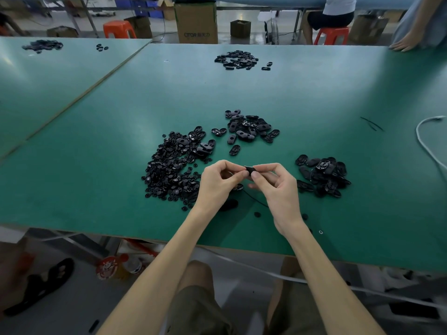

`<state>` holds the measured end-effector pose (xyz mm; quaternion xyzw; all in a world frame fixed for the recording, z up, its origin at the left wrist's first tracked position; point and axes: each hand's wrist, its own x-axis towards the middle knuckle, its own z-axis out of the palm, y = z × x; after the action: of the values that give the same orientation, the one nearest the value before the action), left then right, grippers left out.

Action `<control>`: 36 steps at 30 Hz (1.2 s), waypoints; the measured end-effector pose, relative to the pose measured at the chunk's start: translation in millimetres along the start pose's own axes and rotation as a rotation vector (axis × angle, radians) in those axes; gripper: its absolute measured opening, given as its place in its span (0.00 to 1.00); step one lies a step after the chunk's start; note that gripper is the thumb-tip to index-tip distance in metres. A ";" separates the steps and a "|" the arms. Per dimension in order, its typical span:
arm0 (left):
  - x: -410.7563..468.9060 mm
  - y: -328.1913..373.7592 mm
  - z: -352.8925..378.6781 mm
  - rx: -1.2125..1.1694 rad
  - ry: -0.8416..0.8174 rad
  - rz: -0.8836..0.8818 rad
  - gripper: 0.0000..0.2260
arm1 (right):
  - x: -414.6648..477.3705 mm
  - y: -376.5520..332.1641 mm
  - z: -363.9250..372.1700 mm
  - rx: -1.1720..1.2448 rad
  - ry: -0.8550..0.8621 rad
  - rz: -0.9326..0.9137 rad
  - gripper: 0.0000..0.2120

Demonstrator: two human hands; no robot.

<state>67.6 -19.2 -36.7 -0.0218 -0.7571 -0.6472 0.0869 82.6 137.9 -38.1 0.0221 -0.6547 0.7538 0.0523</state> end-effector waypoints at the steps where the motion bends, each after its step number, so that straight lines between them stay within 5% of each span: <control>1: 0.0 -0.4 -0.1 0.003 0.001 -0.001 0.03 | -0.1 -0.1 -0.1 0.005 0.003 0.002 0.03; 18: 1.6 -2.7 -4.7 -0.180 -0.114 0.031 0.05 | -1.7 -7.7 0.3 0.165 0.029 0.029 0.04; 29: 2.3 0.1 -6.4 -0.277 -0.031 -0.030 0.09 | -0.5 -2.6 0.3 -0.046 -0.006 0.020 0.09; 36: 0.3 3.6 -3.8 -0.288 -0.147 0.003 0.10 | 1.2 3.7 0.4 -0.215 -0.027 -0.007 0.11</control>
<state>68.3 -22.4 -32.5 -0.0826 -0.6606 -0.7456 0.0282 80.9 137.1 -41.5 0.0288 -0.7324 0.6786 0.0479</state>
